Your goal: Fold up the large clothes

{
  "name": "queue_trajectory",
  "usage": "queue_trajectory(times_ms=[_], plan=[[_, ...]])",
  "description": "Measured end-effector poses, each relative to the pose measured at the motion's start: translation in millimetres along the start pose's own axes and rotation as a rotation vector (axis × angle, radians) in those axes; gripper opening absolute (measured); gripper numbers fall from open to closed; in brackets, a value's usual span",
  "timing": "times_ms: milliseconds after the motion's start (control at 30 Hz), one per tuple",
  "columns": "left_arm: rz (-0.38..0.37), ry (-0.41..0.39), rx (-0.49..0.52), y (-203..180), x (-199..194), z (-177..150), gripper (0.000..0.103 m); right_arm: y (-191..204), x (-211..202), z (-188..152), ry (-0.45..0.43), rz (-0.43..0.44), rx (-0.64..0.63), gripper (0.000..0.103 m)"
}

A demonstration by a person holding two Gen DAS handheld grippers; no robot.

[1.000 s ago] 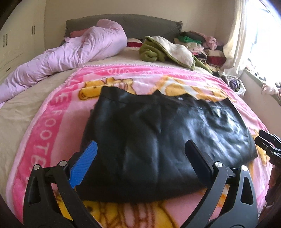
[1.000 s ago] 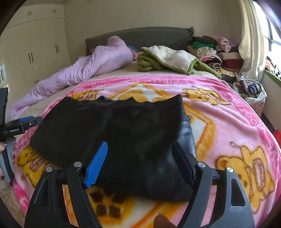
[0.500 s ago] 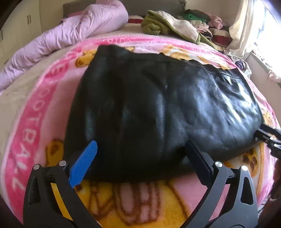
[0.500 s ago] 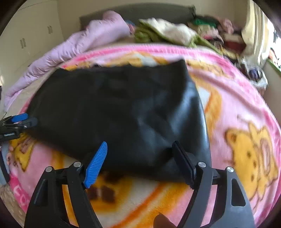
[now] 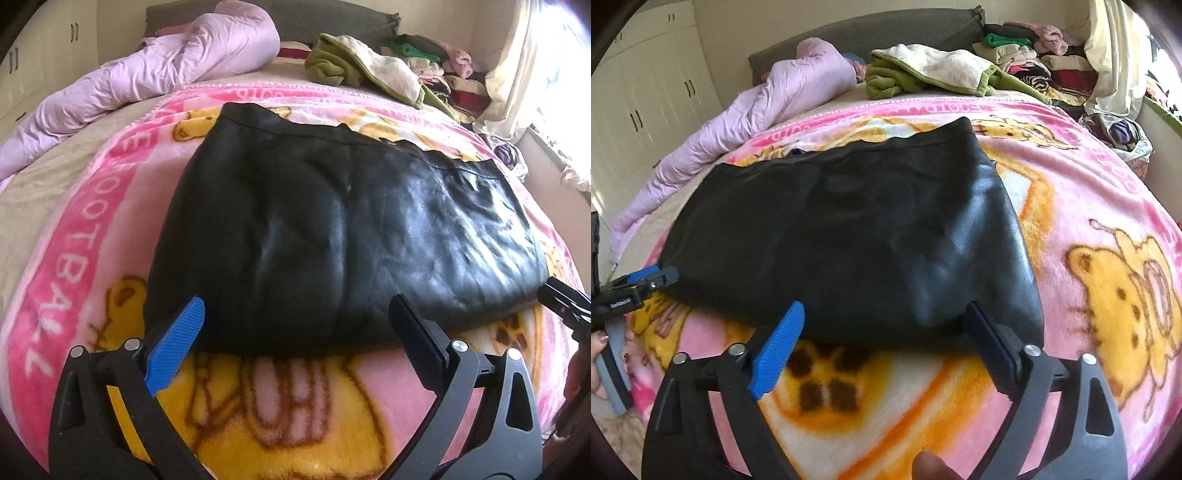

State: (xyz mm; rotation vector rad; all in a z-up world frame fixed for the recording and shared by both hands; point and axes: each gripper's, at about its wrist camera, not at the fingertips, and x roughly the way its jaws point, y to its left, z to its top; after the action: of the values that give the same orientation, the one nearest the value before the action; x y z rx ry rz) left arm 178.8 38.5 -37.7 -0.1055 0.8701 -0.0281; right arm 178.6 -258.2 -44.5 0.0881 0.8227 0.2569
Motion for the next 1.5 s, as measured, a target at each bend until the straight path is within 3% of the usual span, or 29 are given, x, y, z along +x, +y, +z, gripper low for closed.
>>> queue_trajectory(times_ms=[200,867,1200,1500], plan=[[0.016,-0.029,-0.028,8.2,-11.2,-0.7,0.093,17.2,-13.4,-5.5,-0.023,0.026,-0.020,0.095],[0.047,-0.074,-0.154,48.9,-28.1,8.8,0.093,96.7,-18.3,-1.8,-0.043,0.093,-0.185,0.096],[0.059,-0.093,-0.224,78.2,-35.0,15.2,0.093,140.8,-7.6,1.4,-0.037,0.132,-0.270,0.096],[0.090,-0.094,-0.295,111.5,-34.3,17.3,0.093,190.2,21.3,-6.0,-0.028,0.115,-0.428,0.096]])
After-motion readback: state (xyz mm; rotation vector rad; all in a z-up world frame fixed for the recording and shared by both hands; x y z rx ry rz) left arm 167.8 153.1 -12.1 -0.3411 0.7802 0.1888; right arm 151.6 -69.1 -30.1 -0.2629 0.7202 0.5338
